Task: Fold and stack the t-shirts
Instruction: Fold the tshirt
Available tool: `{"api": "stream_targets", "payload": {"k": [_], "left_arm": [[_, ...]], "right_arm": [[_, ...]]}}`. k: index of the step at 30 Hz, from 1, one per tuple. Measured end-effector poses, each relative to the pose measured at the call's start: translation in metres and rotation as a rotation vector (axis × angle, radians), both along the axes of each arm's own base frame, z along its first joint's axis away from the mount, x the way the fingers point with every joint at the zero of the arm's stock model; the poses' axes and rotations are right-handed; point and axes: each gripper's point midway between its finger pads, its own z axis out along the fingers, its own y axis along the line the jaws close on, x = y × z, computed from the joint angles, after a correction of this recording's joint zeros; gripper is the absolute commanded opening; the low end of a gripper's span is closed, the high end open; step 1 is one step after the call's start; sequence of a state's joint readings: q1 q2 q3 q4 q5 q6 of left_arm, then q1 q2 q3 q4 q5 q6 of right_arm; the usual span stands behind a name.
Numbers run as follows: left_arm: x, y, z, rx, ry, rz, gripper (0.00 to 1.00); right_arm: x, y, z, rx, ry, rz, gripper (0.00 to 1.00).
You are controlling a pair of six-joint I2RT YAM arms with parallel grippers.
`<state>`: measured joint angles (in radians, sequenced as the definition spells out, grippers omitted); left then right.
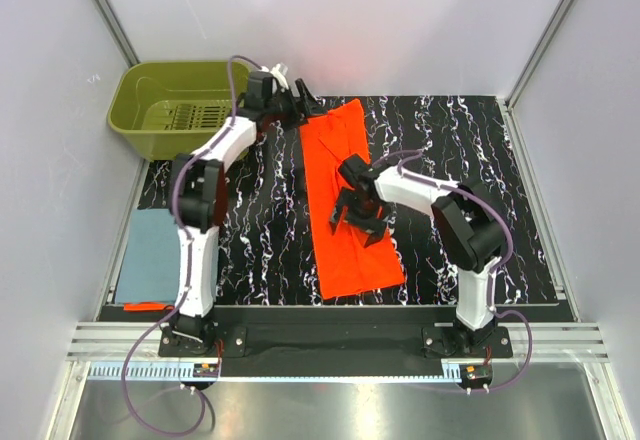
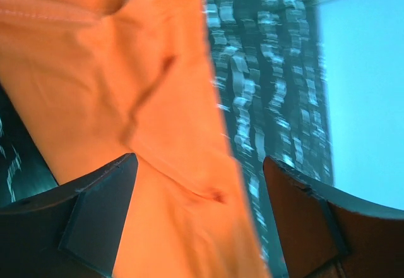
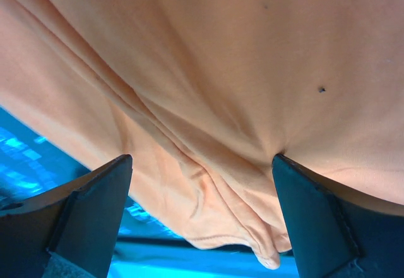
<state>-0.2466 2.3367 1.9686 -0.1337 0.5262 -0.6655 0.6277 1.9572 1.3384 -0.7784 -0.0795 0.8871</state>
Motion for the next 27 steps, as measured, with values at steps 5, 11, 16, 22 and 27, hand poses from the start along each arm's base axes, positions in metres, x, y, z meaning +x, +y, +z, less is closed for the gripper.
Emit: {"api": "stream_targets", "payload": {"k": [5,11,16,22,27], "left_arm": [[-0.050,0.015,0.094,0.019,-0.134,-0.026,0.87],[-0.122,0.036,0.119,0.056,-0.147,-0.028,0.80],[-0.165,0.042,0.054,0.093,0.051,-0.037,0.70],[-0.193,0.014,0.005,0.119,0.206,-0.092,0.49],[-0.181,-0.015,-0.032,0.106,0.271,-0.115,0.31]], "right_arm": [[-0.006,0.034,0.004,0.060,0.007,-0.096,1.00],[0.011,0.056,0.023,0.137,-0.037,-0.097,1.00],[0.015,0.047,0.057,0.156,-0.171,0.065,1.00],[0.045,-0.014,0.113,0.208,-0.363,0.203,0.90],[0.084,-0.060,0.116,0.229,-0.411,0.240,0.40]]}}
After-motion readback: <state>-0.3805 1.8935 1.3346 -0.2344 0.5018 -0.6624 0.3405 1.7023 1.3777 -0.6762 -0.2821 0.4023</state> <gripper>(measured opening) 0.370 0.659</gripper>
